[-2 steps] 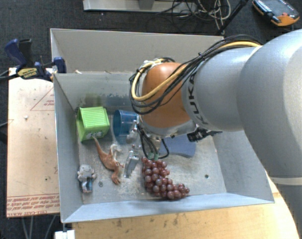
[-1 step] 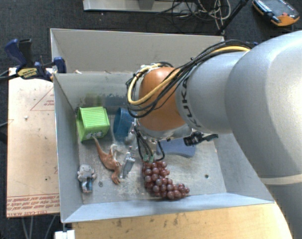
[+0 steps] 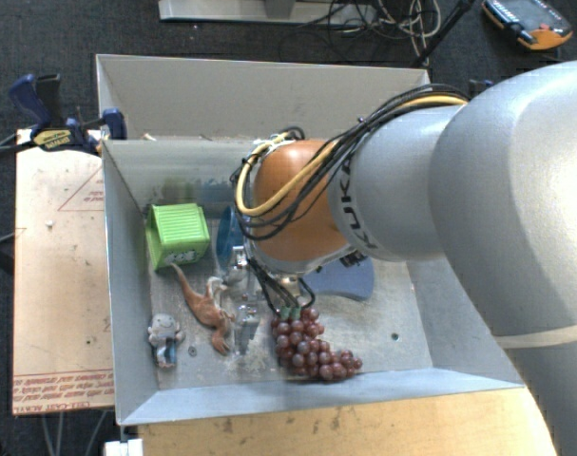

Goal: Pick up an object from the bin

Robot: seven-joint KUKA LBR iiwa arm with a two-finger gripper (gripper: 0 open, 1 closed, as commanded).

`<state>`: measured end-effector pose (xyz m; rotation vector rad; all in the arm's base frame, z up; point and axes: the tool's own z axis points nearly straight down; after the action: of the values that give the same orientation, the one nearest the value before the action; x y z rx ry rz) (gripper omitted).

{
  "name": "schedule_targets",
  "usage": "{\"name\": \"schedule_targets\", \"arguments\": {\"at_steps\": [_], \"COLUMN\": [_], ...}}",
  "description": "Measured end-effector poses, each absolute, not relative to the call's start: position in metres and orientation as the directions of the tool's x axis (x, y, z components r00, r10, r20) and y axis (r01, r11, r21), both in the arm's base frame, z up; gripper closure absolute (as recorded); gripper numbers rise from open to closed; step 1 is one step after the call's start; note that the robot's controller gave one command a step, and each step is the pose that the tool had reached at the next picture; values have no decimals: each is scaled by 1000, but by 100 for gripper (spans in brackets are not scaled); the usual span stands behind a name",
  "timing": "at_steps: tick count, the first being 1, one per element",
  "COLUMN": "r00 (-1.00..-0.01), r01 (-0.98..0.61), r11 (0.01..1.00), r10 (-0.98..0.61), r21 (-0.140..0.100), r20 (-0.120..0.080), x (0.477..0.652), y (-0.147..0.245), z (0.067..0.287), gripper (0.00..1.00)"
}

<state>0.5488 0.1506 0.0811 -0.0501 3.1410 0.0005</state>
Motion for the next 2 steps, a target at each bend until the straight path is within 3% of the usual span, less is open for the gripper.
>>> {"name": "schedule_targets", "arguments": {"at_steps": [1, 2], "r00": [-980, -992], "r01": [-198, -129], "r11": [980, 992], "r10": [-198, -128], "r21": [-2, 4], "r20": [-8, -11], "x": [548, 540], "y": [177, 190], "z": [76, 75], "gripper": [0, 0]}}
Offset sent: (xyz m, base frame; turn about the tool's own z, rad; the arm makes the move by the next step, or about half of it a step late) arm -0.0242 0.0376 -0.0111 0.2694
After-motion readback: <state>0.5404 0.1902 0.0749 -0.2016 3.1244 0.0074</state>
